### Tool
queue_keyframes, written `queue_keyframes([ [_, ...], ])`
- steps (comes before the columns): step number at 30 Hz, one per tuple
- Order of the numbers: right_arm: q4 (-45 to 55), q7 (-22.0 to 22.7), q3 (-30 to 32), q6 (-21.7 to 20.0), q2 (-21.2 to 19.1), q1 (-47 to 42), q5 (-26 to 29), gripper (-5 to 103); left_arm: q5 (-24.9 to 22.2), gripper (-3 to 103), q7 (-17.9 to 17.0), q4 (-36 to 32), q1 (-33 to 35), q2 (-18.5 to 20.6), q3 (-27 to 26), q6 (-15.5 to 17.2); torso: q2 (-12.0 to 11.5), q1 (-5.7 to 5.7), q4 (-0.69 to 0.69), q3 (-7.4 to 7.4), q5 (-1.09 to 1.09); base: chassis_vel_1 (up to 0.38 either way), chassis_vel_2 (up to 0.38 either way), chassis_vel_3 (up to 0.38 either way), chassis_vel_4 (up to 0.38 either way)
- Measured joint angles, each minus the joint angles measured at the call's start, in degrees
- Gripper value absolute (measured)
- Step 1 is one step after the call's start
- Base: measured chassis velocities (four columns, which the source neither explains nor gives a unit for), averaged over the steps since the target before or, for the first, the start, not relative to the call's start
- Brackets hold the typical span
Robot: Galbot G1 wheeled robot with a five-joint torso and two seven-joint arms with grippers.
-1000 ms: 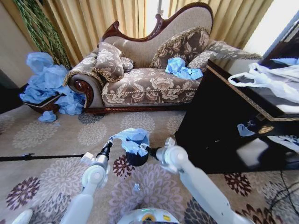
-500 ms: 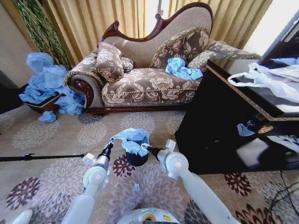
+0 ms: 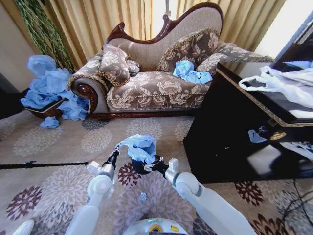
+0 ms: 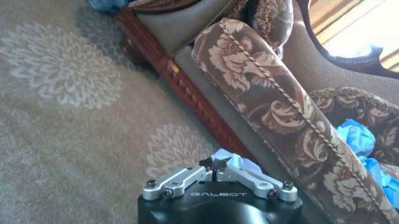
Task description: Place a garbage bag over the trash bin.
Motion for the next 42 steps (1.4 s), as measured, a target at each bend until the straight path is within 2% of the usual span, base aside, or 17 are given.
queue_keyframes([
  [5, -3.57, -0.76, -1.17, 0.80, 0.70, 2.73, 0.18, 103, -0.04, 0, -0.03, -0.03, 0.01, -0.08, -0.14, 0.00, 0.00, 0.00, 0.00, 0.00, 0.00, 0.000, 0.000, 0.000, 0.000],
  [8, -5.34, -1.27, -2.01, 1.22, 1.34, 3.87, 0.56, 95, -0.02, 0, -0.04, -0.05, 0.14, -0.31, -0.25, 0.00, 0.00, 0.00, 0.00, 0.00, 0.00, 0.000, 0.000, 0.000, 0.000],
  [14, -7.13, -1.58, -3.92, 2.61, 2.94, 4.59, 1.10, 68, 0.24, 0, -0.04, -0.11, 0.40, -0.60, -0.51, 0.00, 0.00, 0.00, -0.01, 0.00, 0.00, 0.000, 0.000, 0.000, 0.000],
  [16, -7.12, -1.56, -4.06, 2.63, 3.00, 4.60, 1.09, 68, 0.28, 0, -0.02, -0.11, 0.40, -0.60, -0.51, 0.04, 0.00, 0.00, -0.01, 0.00, 0.00, 0.000, 0.000, 0.000, 0.000],
  [17, -6.97, -1.49, -4.36, 2.64, 3.04, 4.61, 0.98, 57, 0.60, 0, 0.20, -0.11, 0.45, -0.60, -0.58, 0.50, 0.00, 0.00, -0.01, 0.00, 0.00, 0.000, 0.000, 0.000, 0.000],
  [20, -6.55, -1.49, -4.58, 2.65, 2.90, 4.55, 0.73, 52, 1.17, 0, 0.71, -0.43, 0.68, -0.59, -0.82, 1.60, 0.00, 0.00, 0.00, 0.00, 0.00, 0.000, 0.000, 0.000, 0.000],
  [22, -6.02, -1.54, -4.83, 2.64, 2.44, 4.16, 0.18, 41, 2.46, 0, 1.90, -0.99, 1.02, -0.45, -1.03, 2.22, 0.00, 0.00, -0.01, 0.00, 0.00, 0.000, 0.000, 0.000, 0.000],
  [24, -5.92, -1.56, -4.90, 2.63, 2.32, 4.02, -0.08, 36, 2.82, 5, 2.03, -1.16, 1.11, -0.37, -1.02, 2.40, 0.00, 0.00, -0.01, 0.00, 0.00, 0.000, 0.000, 0.000, 0.000],
  [27, -6.11, -1.75, -4.98, 2.85, 2.31, 3.71, -1.14, 19, 3.29, 22, 0.90, -2.10, 1.32, -0.06, -1.06, 3.81, 0.00, 0.00, -0.01, 0.00, 0.01, 0.000, 0.000, 0.000, 0.000],
  [30, -6.63, -1.75, -4.96, 3.49, 2.53, 3.73, -1.81, 14, 3.95, 32, 0.46, -2.20, 1.58, -0.01, -1.23, 3.97, 0.00, 0.00, -0.01, 0.00, 0.01, 0.000, 0.000, 0.000, 0.000],
  [32, -6.77, -1.75, -4.93, 3.63, 2.57, 3.77, -2.09, 9, 4.11, 32, 0.40, -2.31, 1.72, 0.01, -1.33, 4.02, 0.00, 0.00, -0.01, 0.00, 0.00, 0.000, 0.000, 0.000, 0.000],
  [33, -6.83, -1.77, -4.87, 3.74, 2.55, 3.84, -2.45, 3, 4.34, 43, 0.34, -2.83, 2.16, 0.11, -1.72, 4.19, 0.00, 0.00, -0.01, 0.00, 0.00, 0.000, 0.000, 0.000, 0.000],
  [34, -6.83, -1.77, -4.87, 3.75, 2.50, 3.87, -2.55, -1, 4.44, 43, 0.31, -3.22, 2.44, 0.19, -1.98, 4.35, 0.00, 0.00, -0.01, 0.00, 0.00, 0.000, 0.000, 0.000, 0.000],
  [36, -6.66, -1.92, -4.88, 3.75, 2.32, 3.84, -3.20, -2, 5.40, 53, -0.09, -5.09, 3.69, 0.53, -3.11, 4.81, 0.00, 0.00, -0.01, 0.00, -0.01, 0.000, 0.000, 0.000, 0.000],
  [37, -6.66, -1.92, -4.88, 3.75, 2.32, 3.84, -3.20, -2, 5.40, 53, -0.09, -5.09, 3.69, 0.53, -3.11, 4.81, 0.00, 0.00, -0.01, 0.00, -0.01, 0.000, 0.000, 0.000, 0.000],
  [40, -6.57, -2.22, -5.13, 3.87, 2.38, 3.66, -4.28, -2, 9.82, 70, -0.69, -8.84, 5.83, 1.49, -5.69, 6.34, 0.00, 0.00, 0.00, 0.00, -0.01, 0.000, 0.000, 0.000, 0.000],
  [42, -6.64, -2.34, -5.23, 4.01, 2.44, 3.63, -4.59, -2, 11.31, 70, -0.69, -9.69, 6.23, 1.81, -6.36, 7.05, 0.00, 0.00, 0.00, 0.00, 0.00, 0.000, 0.000, 0.000, 0.000],
])
